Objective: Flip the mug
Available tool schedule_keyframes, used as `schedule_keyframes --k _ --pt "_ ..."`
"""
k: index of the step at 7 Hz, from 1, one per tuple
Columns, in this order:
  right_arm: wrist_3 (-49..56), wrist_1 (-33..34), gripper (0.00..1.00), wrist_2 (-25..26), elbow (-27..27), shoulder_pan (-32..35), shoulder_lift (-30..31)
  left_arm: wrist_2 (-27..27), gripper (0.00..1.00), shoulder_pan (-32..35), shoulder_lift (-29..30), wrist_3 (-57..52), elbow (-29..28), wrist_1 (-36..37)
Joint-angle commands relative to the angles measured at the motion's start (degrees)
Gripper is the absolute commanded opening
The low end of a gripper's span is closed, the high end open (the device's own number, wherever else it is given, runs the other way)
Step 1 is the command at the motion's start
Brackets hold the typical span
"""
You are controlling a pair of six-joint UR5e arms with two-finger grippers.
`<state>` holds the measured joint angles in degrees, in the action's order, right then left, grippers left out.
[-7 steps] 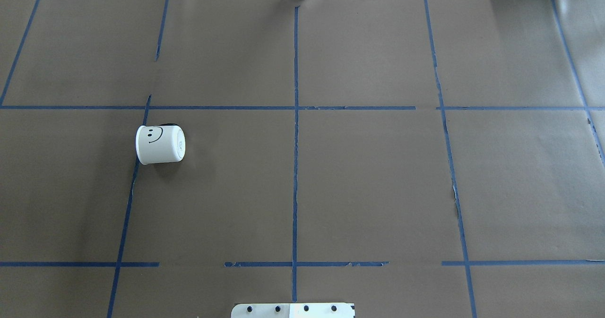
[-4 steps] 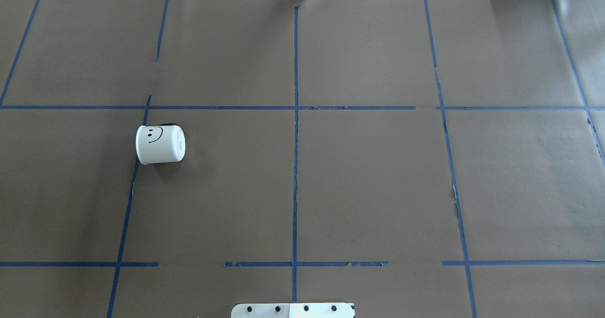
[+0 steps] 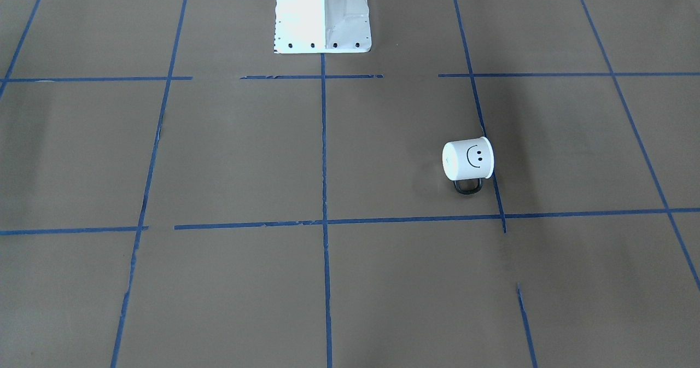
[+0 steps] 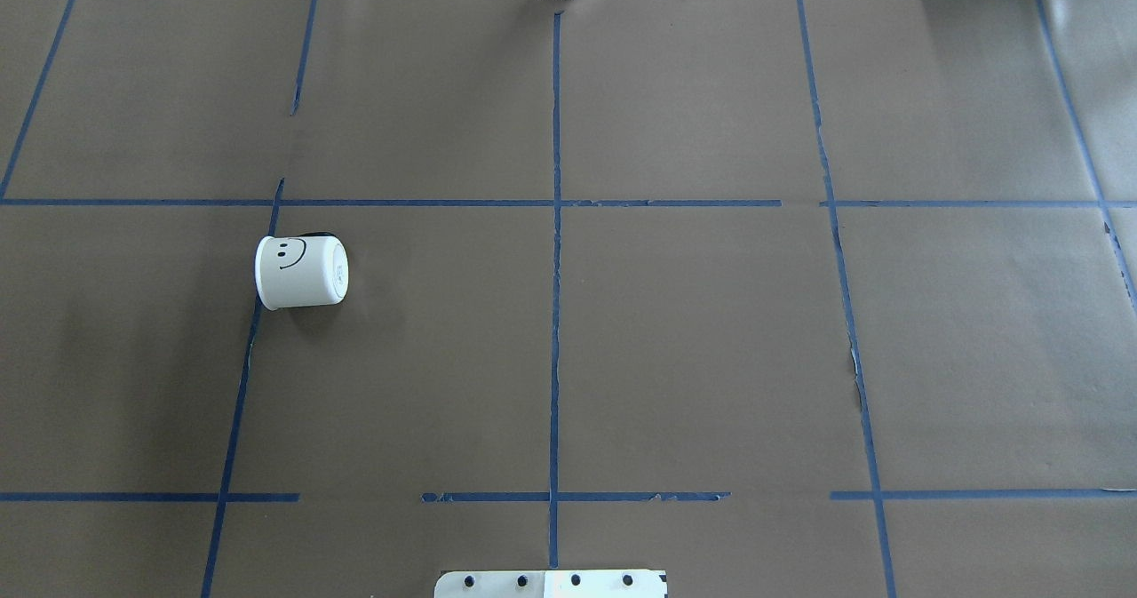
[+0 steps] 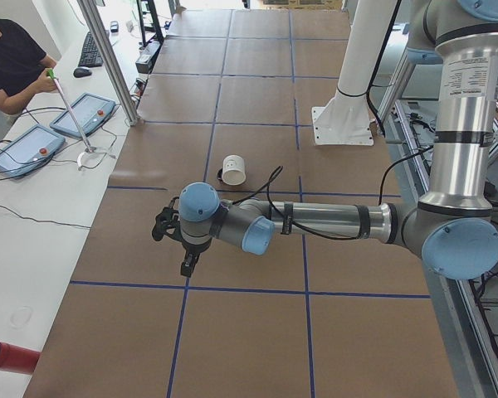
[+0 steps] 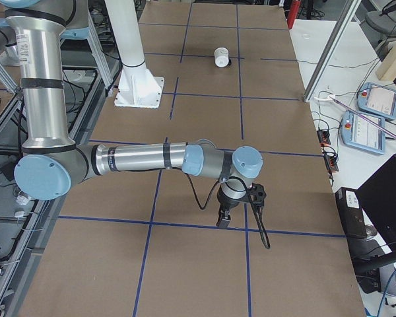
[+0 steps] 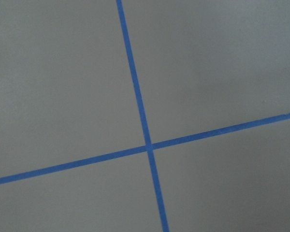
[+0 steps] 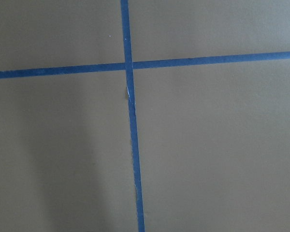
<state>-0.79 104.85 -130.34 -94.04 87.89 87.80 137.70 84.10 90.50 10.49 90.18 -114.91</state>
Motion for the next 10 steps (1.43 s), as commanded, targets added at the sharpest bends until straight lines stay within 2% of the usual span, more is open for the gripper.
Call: schedule_keyframes --k 1,3,5,6,8,10 --pt "0.0 0.0 1.0 0.0 0.0 0.0 0.0 2.0 1.0 -7.9 0.0 19.8 -1.2 -17.5" --pt "0.0 0.0 1.0 0.0 0.0 0.0 0.0 1.3 1.0 -15.3 0.0 40.8 -4.0 -36.6" --pt "0.0 0.0 1.0 0.0 0.0 0.0 0.0 1.0 1.0 -18.3 0.6 52.9 -8.7 -51.8" --pt "0.0 0.0 1.0 0.0 0.0 0.0 0.0 -0.6 1.0 -20.1 2.2 59.1 -10.4 -56.6" --pt "0.0 0.0 1.0 0.0 0.0 0.0 0.0 -8.2 1.0 -27.1 3.5 70.8 -12.7 -67.2" --pt "0.0 0.0 1.0 0.0 0.0 0.0 0.0 -12.9 1.0 -29.8 4.3 81.8 -14.4 -76.0"
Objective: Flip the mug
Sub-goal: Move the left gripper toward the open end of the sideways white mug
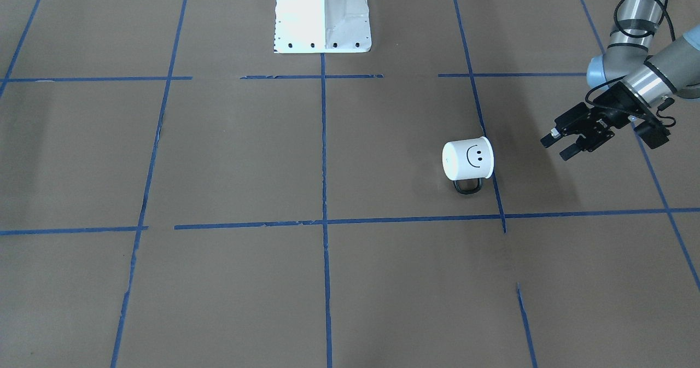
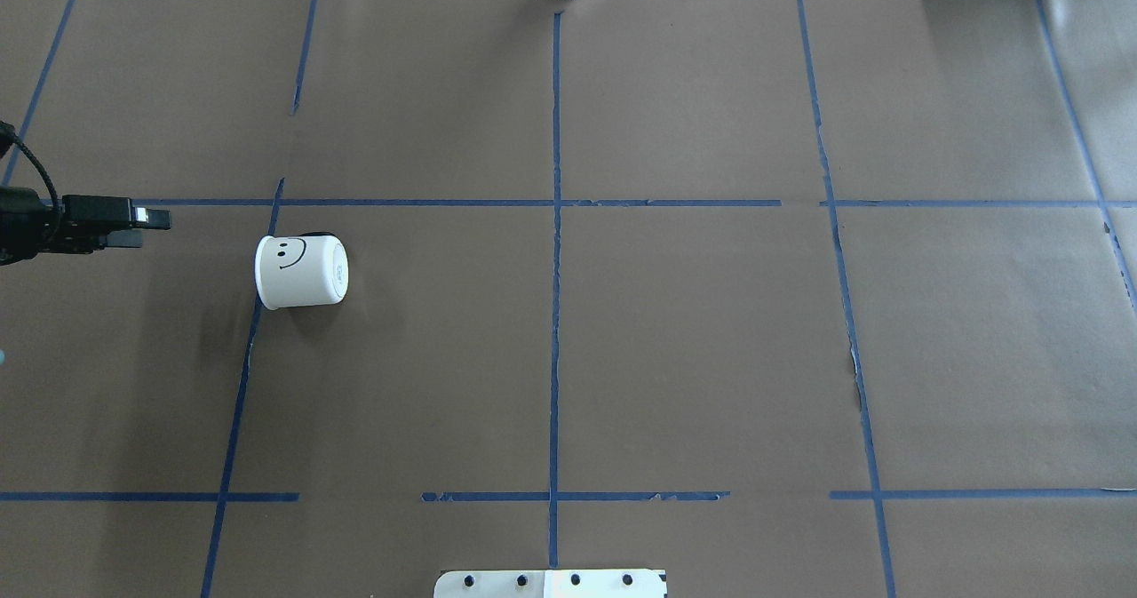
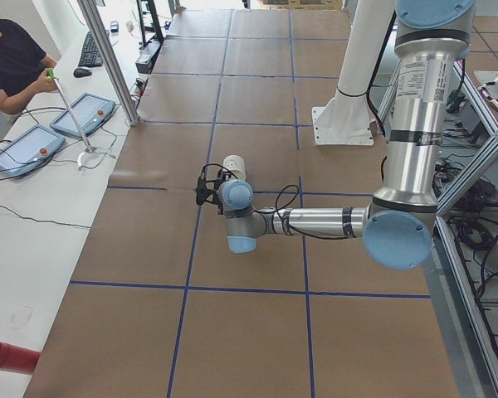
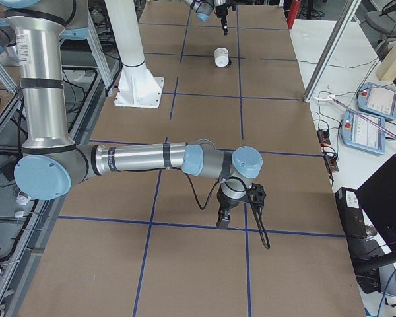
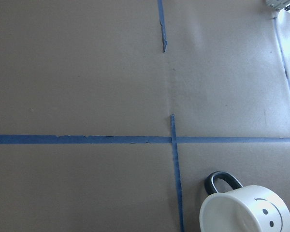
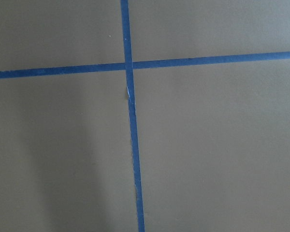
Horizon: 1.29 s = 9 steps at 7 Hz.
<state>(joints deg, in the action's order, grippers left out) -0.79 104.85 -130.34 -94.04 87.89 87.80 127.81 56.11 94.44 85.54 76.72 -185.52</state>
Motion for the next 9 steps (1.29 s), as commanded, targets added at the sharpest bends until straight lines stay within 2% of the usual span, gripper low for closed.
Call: schedule_keyframes --k 1,2,3,4,9 --pt "0.0 0.0 1.0 0.0 0.0 0.0 0.0 -8.7 1.0 -4.5 0.4 13.5 -2.0 -10.3" --pt "0.0 0.0 1.0 0.0 0.0 0.0 0.1 -16.9 1.0 -9.5 0.4 20.0 -4.5 -17.8" --pt "0.0 0.0 1.0 0.0 0.0 0.0 0.0 -21.0 1.0 -12.3 2.0 24.1 -6.5 -21.2" --pt "0.0 0.0 1.0 0.0 0.0 0.0 0.0 -23.7 1.0 -14.0 3.3 26.4 -6.7 -21.5" --pt "0.0 0.0 1.0 0.0 0.0 0.0 0.0 -24.0 1.0 -15.2 5.9 26.0 -7.9 -20.9"
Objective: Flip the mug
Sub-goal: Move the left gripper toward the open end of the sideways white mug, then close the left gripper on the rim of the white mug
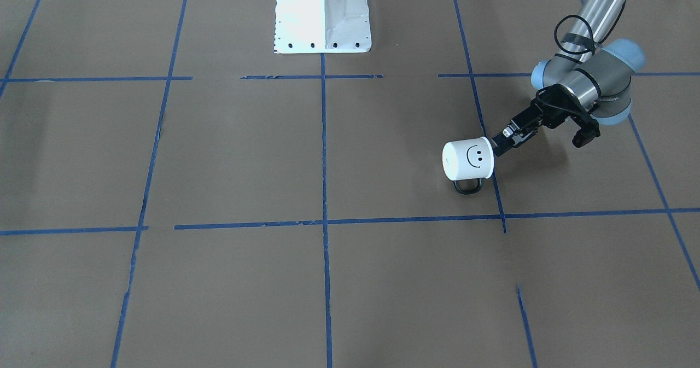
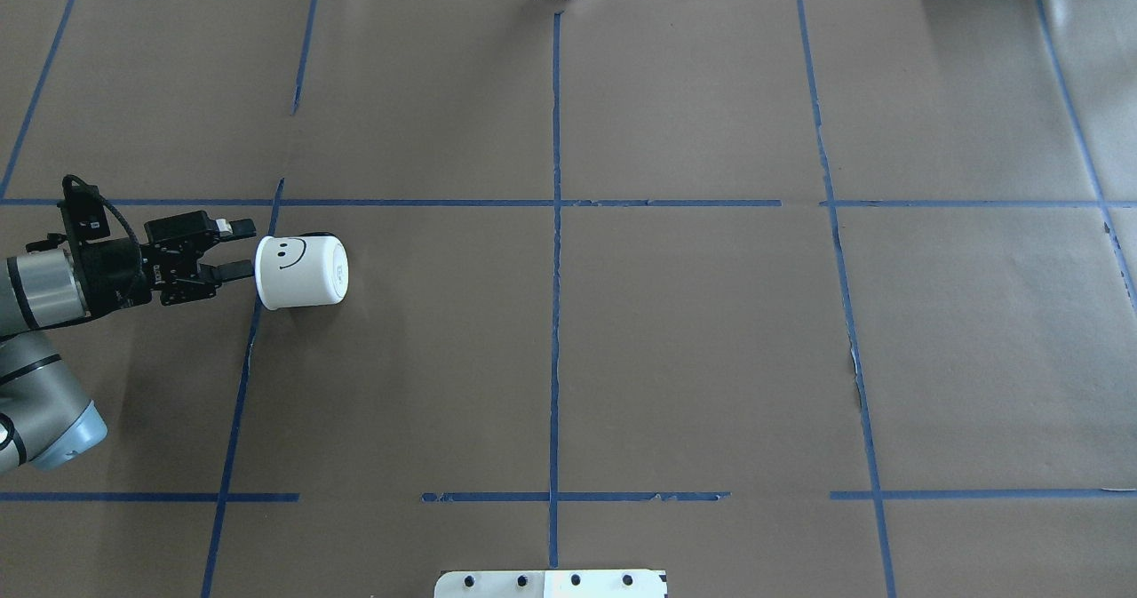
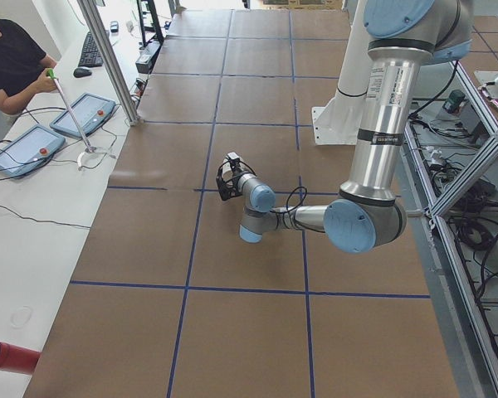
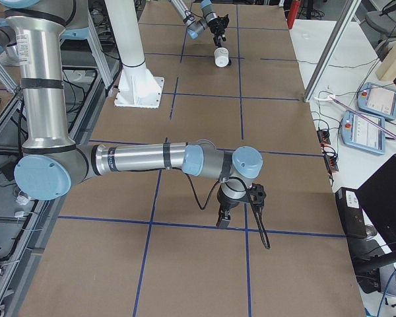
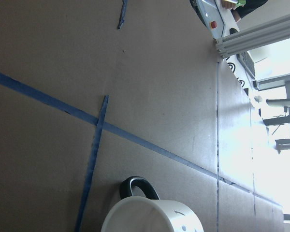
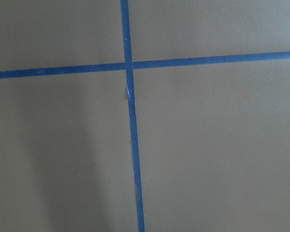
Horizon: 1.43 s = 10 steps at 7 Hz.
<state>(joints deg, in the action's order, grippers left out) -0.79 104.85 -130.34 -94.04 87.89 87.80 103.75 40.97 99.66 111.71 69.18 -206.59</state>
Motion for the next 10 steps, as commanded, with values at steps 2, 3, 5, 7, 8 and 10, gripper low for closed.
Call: schedule_keyframes --k 2,3,5,7,8,10 --pt "0.0 0.0 1.0 0.0 0.0 0.0 0.0 0.0 1.0 -1.1 1.4 -0.3 -0.5 0.6" --pt "0.0 0.0 1.0 0.0 0.0 0.0 0.1 0.0 1.0 -1.1 2.2 -0.3 -0.6 0.9" --pt "0.0 0.0 1.0 0.0 0.0 0.0 0.0 0.0 0.88 -1.1 3.0 -0.3 -0.5 3.1" --pt "0.0 0.0 1.0 0.0 0.0 0.0 0.0 0.1 0.27 -1.1 3.1 -0.1 -0.3 3.2" --pt "0.0 0.0 1.0 0.0 -0.1 0.0 0.0 0.3 0.06 -1.1 3.1 0.0 0.1 3.2" --pt "0.0 0.0 1.0 0.0 0.0 0.0 0.1 0.5 0.0 -1.1 4.0 0.3 1.2 5.2"
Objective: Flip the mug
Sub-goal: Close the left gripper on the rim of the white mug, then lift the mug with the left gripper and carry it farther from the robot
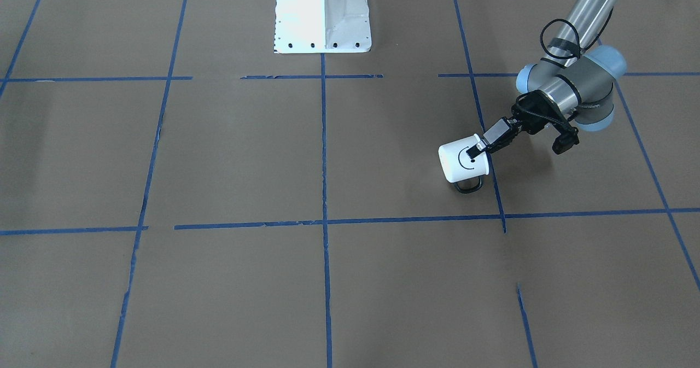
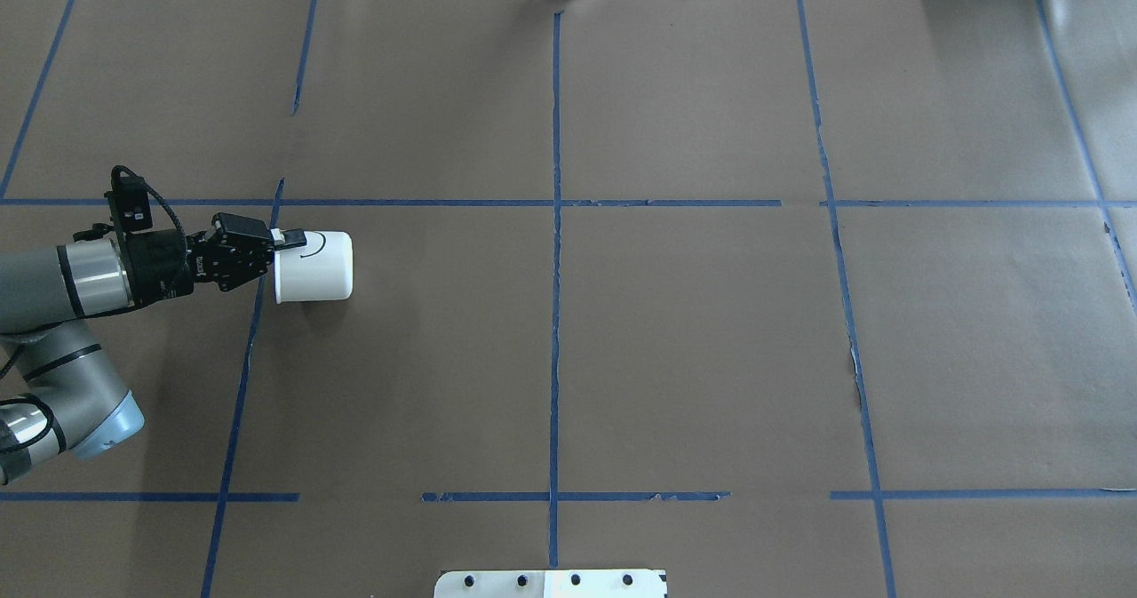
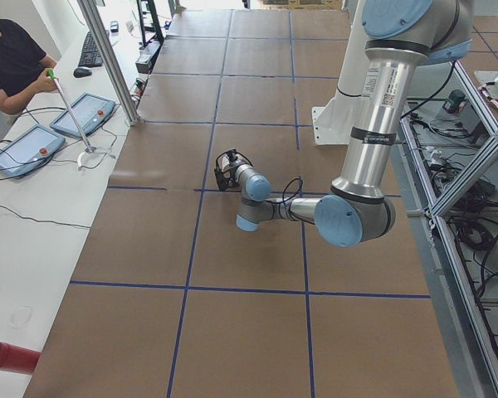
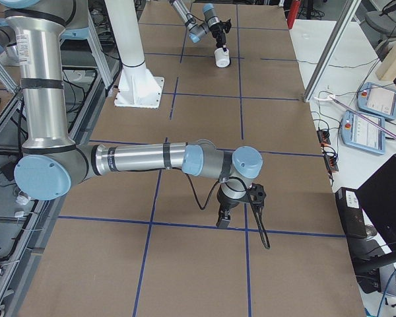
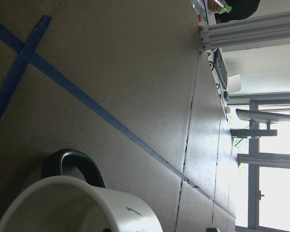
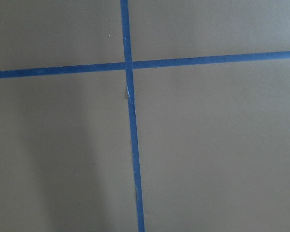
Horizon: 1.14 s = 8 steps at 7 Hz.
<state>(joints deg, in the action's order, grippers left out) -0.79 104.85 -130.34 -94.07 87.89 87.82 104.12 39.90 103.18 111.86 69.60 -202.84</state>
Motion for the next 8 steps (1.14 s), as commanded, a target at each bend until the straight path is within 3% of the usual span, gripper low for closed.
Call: schedule_keyframes --k 1,6,8 --pt "0.0 0.0 1.0 0.0 0.0 0.0 0.0 1.5 0.0 0.0 1.2 0.4 2.1 3.5" --pt "0.0 0.0 1.0 0.0 0.0 0.0 0.0 9.7 0.0 1.0 1.8 1.3 15.5 24.0" --pt "0.0 0.0 1.0 0.0 0.0 0.0 0.0 9.9 0.0 1.1 7.2 -7.9 22.6 44.9"
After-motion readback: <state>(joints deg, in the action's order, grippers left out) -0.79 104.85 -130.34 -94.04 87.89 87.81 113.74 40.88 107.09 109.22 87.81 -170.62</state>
